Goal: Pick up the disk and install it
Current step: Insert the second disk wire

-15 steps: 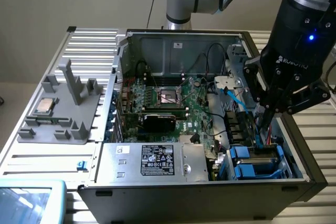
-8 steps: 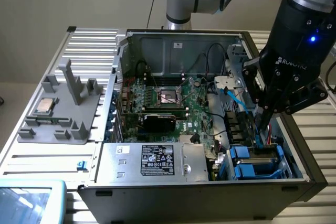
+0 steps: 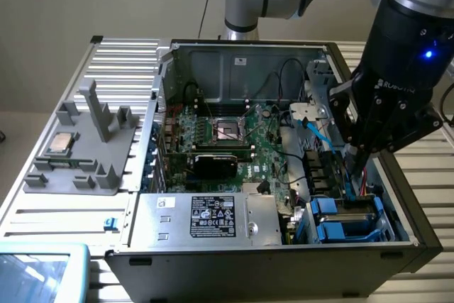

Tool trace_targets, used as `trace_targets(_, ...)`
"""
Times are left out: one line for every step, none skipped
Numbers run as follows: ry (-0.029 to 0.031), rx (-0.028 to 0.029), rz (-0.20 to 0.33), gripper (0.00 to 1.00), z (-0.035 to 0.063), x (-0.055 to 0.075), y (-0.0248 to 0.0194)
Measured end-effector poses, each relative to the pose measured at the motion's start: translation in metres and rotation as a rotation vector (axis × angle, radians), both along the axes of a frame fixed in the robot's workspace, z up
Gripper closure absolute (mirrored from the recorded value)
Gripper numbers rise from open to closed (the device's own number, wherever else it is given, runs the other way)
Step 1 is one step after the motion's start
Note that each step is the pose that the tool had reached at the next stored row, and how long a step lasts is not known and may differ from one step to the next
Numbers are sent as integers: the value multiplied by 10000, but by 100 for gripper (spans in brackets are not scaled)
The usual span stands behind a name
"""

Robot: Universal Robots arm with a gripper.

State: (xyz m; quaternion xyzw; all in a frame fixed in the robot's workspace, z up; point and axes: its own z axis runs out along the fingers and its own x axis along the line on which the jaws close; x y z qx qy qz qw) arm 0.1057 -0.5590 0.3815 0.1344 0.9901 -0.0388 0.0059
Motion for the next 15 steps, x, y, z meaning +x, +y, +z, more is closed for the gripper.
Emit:
trace_targets(0, 0, 180, 89, 0, 0, 0)
trace_targets(0, 0, 359, 89, -1, 0, 0)
trace_targets(0, 1, 545, 89, -1, 0, 0)
trace_targets(0, 1, 724, 89, -2, 0, 0)
trace_targets(0, 0, 911, 89, -2, 0, 0)
trace_targets(0, 1, 1095, 89, -3, 0, 0)
trace_targets(0, 1, 1275, 89, -3, 0, 0)
trace_targets(0, 2, 1455, 89, -4, 0, 0)
trace_targets(0, 3, 1632, 89, -4, 0, 0)
trace_targets(2, 3, 1778, 89, -4, 0, 1)
trace_targets(9, 5, 1883, 89, -4, 0, 3)
trace_targets(11, 5, 1912, 89, -4, 0, 3)
trace_targets(12, 5, 1912, 89, -4, 0, 3)
trace_targets(12, 5, 1913, 89, -4, 0, 3)
trace_targets(12, 6, 1913, 89, -5, 0, 3)
